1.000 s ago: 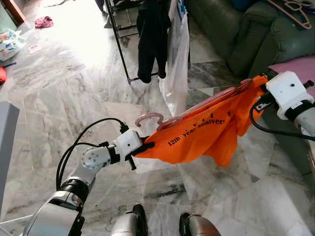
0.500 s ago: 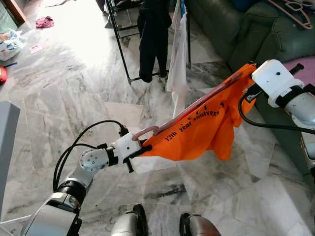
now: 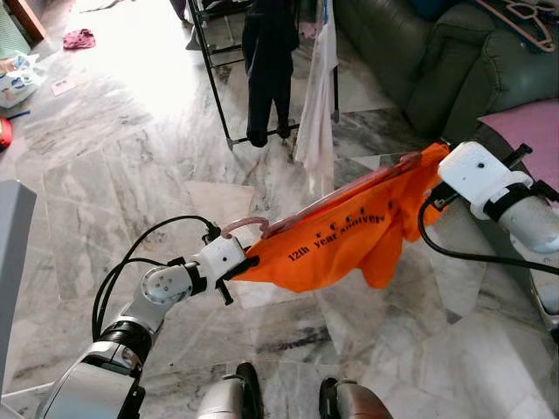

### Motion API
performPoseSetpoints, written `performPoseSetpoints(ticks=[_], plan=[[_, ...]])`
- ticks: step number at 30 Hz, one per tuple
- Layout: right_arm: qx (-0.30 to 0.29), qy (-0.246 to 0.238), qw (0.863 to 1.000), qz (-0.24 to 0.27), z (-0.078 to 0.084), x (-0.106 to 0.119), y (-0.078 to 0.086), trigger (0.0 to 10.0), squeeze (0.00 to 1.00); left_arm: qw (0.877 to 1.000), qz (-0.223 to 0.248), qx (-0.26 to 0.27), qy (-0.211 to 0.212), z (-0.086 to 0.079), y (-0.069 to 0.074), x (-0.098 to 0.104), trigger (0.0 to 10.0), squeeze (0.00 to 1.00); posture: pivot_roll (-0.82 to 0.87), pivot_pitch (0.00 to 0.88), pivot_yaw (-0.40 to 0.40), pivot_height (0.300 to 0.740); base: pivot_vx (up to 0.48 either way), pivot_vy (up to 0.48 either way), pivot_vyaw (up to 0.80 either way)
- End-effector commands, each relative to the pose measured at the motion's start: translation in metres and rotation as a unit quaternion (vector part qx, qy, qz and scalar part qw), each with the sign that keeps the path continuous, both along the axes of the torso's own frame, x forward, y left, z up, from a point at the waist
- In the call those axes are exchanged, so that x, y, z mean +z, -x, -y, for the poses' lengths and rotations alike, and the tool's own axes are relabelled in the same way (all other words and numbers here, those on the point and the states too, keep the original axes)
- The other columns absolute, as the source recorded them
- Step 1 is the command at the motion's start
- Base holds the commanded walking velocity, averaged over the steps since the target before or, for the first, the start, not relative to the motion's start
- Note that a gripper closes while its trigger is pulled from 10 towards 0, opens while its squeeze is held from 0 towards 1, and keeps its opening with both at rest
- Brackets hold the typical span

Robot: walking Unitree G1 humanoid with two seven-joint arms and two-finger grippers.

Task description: Hang hanger

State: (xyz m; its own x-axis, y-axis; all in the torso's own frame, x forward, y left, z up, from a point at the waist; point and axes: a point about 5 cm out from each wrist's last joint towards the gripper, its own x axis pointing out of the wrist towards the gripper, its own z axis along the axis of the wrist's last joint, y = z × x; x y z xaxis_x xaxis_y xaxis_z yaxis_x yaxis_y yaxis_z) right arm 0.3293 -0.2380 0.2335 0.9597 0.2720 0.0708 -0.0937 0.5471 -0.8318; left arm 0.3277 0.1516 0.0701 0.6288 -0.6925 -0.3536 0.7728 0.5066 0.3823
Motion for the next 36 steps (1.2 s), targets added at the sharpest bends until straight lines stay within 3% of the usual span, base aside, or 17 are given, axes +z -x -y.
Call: performPoseSetpoints(ticks=[1, 5, 6, 13, 15, 17, 18, 19, 20, 21, 27, 30, 34, 36], plan=[[-0.094, -0.021, 0.989, 0.11, 0.039, 0.047, 0.011, 0.0, 0.0, 0.983, -0.132, 0.101, -0.075, -0.06, 0.034, -0.048, 0.0, 0.0, -0.18, 0.255, 0.088, 0.74, 0.0, 0.0, 0.0], [-0.107, -0.034, 0.988, 0.106, 0.042, 0.044, 0.013, 0.0, 0.0, 0.979, -0.143, 0.116, -0.085, -0.066, 0.037, -0.052, 0.0, 0.0, -0.18, 0.254, 0.092, 0.74, 0.0, 0.0, 0.0], [-0.095, -0.069, 0.989, 0.092, 0.039, 0.036, 0.016, 4.7, 0.0, 0.979, -0.143, 0.117, -0.086, -0.068, 0.038, -0.052, 0.0, 0.0, -0.17, 0.255, 0.092, 0.74, 0.0, 0.0, 0.0], [-0.07, -0.103, 0.992, 0.025, 0.029, 0.001, 0.023, 5.3, 0.0, 0.982, -0.119, 0.125, -0.079, -0.066, 0.029, -0.043, 0.0, 0.0, -0.16, 0.258, 0.092, 0.74, 0.0, 0.0, 0.0], [-0.058, -0.123, 0.991, 0.002, 0.027, -0.007, 0.026, 4.2, 0.0, 0.984, -0.103, 0.121, -0.078, -0.065, 0.024, -0.037, 0.0, 0.0, -0.16, 0.258, 0.093, 0.74, 0.0, 0.0, 0.0], [-0.052, -0.13, 0.99, -0.007, 0.026, -0.01, 0.027, 4.2, 0.0, 0.985, -0.098, 0.118, -0.079, -0.064, 0.023, -0.035, 0.0, 0.0, -0.16, 0.259, 0.094, 0.74, 0.0, 0.0, 0.0], [-0.033, -0.136, 0.99, -0.027, 0.021, -0.015, 0.03, 2.5, 0.0, 0.986, -0.086, 0.114, -0.08, -0.062, 0.019, -0.031, 0.0, 0.0, -0.16, 0.26, 0.095, 0.74, 0.0, 0.0, 0.0], [-0.033, -0.136, 0.99, -0.027, 0.021, -0.015, 0.03, 2.5, 0.0, 0.986, -0.086, 0.114, -0.08, -0.062, 0.019, -0.031, 0.0, 0.0, -0.16, 0.26, 0.095, 0.74, 0.0, 0.0, 0.0], [-0.018, -0.138, 0.989, -0.044, 0.017, -0.02, 0.032, 1.6, 0.0, 0.988, -0.076, 0.112, -0.079, -0.061, 0.015, -0.026, 0.0, 0.0, -0.16, 0.26, 0.095, 0.74, 0.0, 0.0, 0.0], [0.004, -0.136, 0.988, -0.07, 0.012, -0.028, 0.037, 0.0, 0.0, 0.99, -0.058, 0.109, -0.074, -0.058, 0.008, -0.017, 0.0, 0.0, -0.15, 0.26, 0.096, 0.74, 0.0, 0.0, 0.0], [-0.006, -0.135, 0.987, -0.088, 0.016, -0.038, 0.044, 0.0, 0.0, 0.992, -0.013, 0.102, -0.071, -0.053, -0.008, 0.004, 0.0, 0.0, -0.15, 0.262, 0.102, 0.74, 0.0, 0.0, 0.0], [0.004, -0.144, 0.983, -0.117, 0.01, -0.048, 0.048, 0.0, 0.0, 0.991, 0.019, 0.111, -0.066, -0.052, -0.017, 0.018, 0.0, 0.0, -0.15, 0.263, 0.106, 0.74, 0.0, 0.0, 0.0], [-0.002, -0.156, 0.979, -0.129, 0.009, -0.055, 0.048, 0.0, 0.0, 0.991, 0.041, 0.108, -0.062, -0.05, -0.021, 0.025, 0.0, 0.0, -0.15, 0.264, 0.107, 0.74, 0.0, 0.0, 0.0], [-0.034, -0.157, 0.979, -0.128, 0.016, -0.057, 0.046, 0.0, 0.0, 0.992, 0.049, 0.098, -0.056, -0.048, -0.021, 0.028, 0.0, 0.0, -0.15, 0.265, 0.108, 0.74, 0.0, 0.0, 0.0]])
